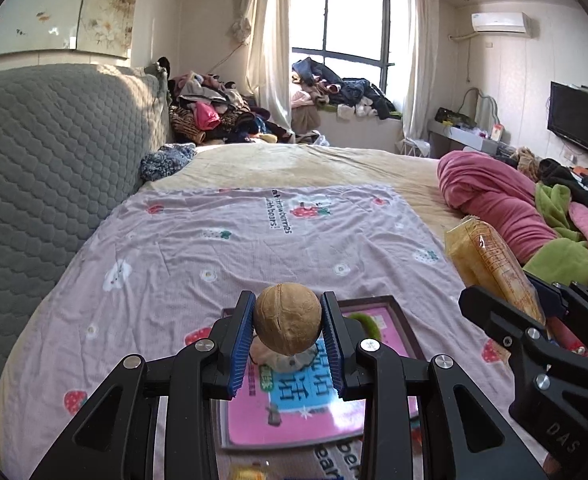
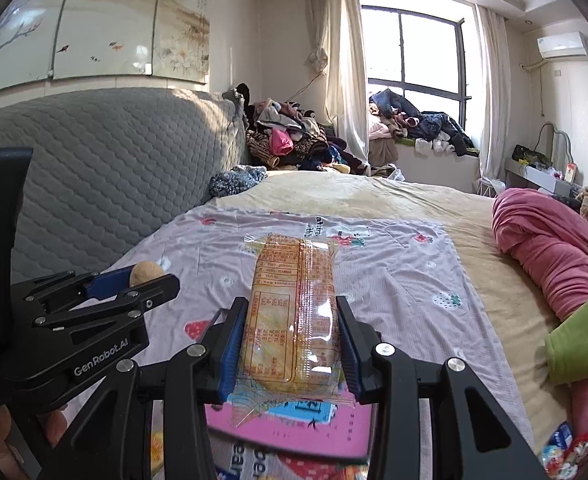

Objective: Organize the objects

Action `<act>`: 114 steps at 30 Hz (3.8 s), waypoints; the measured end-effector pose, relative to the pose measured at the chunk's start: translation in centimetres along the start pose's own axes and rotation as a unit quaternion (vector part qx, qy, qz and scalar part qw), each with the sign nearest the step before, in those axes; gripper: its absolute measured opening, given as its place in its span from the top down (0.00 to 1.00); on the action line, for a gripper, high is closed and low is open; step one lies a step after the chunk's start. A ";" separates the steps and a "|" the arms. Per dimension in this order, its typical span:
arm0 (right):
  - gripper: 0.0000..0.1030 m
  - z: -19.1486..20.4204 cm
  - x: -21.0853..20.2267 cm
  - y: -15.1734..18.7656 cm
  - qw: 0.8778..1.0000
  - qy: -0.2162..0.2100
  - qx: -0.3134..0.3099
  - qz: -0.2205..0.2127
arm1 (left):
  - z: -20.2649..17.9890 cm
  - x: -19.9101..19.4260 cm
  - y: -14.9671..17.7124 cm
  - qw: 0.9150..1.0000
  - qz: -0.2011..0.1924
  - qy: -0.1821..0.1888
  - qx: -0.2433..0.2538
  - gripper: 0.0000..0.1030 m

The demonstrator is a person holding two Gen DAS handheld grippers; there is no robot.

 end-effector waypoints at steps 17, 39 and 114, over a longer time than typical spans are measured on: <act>0.59 -0.9 9.8 8.5 0.998 -0.007 0.040 0.046 | 3.0 10.9 7.5 0.999 0.035 -0.027 0.003 0.67; 0.59 -0.1 13.7 11.1 0.995 -0.023 0.022 0.096 | 3.7 16.3 10.9 0.993 0.113 -0.032 0.002 0.67; 0.48 -0.5 18.1 15.6 0.975 -0.014 0.018 0.220 | 4.9 20.3 13.4 0.979 0.192 -0.071 0.012 0.27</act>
Point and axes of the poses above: each gripper's, at about its wrist camera, not at the fingertips, and x roughly the way its jaws point, z to its left, y to its underside, the point moved 2 cm from there along x, roughly the way its jaws point, and after that the axes turned 13 degrees about -x, right-handed, at the moved point
